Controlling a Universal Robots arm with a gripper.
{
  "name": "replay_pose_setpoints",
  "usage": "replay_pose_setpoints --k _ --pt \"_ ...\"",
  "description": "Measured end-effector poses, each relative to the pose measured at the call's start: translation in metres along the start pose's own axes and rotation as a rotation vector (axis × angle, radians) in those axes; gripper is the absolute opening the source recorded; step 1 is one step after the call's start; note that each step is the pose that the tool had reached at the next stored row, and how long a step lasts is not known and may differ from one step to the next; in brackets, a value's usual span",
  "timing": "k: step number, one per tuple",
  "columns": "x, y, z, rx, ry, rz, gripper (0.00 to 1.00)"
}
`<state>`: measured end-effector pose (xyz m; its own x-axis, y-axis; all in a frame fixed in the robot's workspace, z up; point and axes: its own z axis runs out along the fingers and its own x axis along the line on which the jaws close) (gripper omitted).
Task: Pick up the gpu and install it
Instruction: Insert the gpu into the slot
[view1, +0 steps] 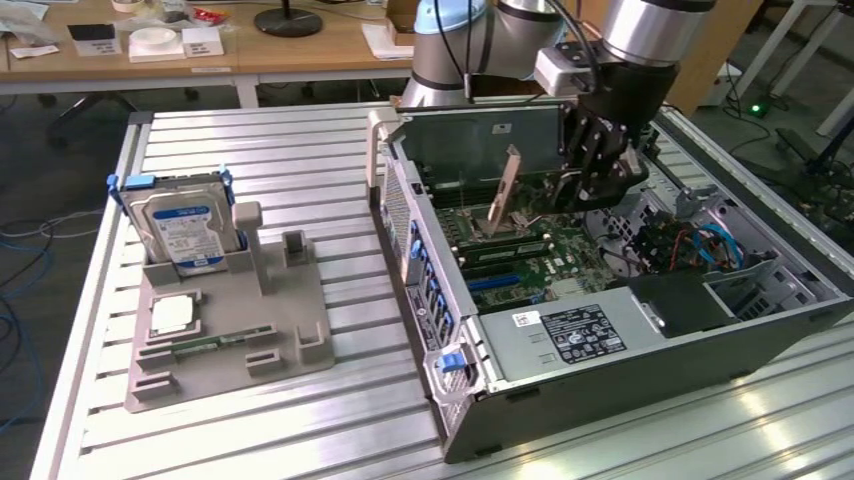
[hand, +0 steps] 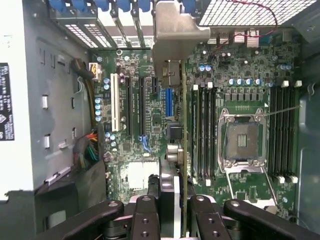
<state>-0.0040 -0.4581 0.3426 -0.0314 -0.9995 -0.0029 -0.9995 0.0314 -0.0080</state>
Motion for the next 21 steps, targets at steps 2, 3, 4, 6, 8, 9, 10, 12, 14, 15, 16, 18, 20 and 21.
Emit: replay_pose_setpoints --k 2,3,4,6,8,9,10,12,14,15,16,18,20,21 --pt "0.000 0.0024 0.0037 0.0000 0.0001 0.000 0.28" --pt "0.000 0.0037 0.0055 -0.0001 0.0002 0.000 0.28" --pt "0.000 0.0052 0.0073 -0.0002 0.0001 0.000 0.28" --pt "0.000 0.0084 0.0109 -0.0002 0.0001 0.000 0.28" --pt "0.000 0.0119 0.0145 -0.0002 0.0000 0.000 0.28" --pt "0.000 0.0138 0.0161 -0.0002 0.0001 0.000 0.28" --pt "0.000 0.0157 0.0177 -0.0003 0.0008 0.000 0.28" --pt "-0.001 0.0189 0.0203 0.0000 0.0093 0.000 0.28" --pt "-0.003 0.0215 0.0231 0.0004 0.0219 0.000 0.28" --pt "-0.004 0.0217 0.0245 0.0006 0.0246 0.000 0.28" --pt "-0.004 0.0217 0.0251 0.0006 0.0247 0.000 0.28" --pt "-0.004 0.0216 0.0250 0.0005 0.0247 0.000 0.28" --pt "-0.004 0.0217 0.0252 0.0005 0.0243 0.000 0.28" --pt "-0.004 0.0219 0.0259 0.0006 0.0240 0.000 0.28"
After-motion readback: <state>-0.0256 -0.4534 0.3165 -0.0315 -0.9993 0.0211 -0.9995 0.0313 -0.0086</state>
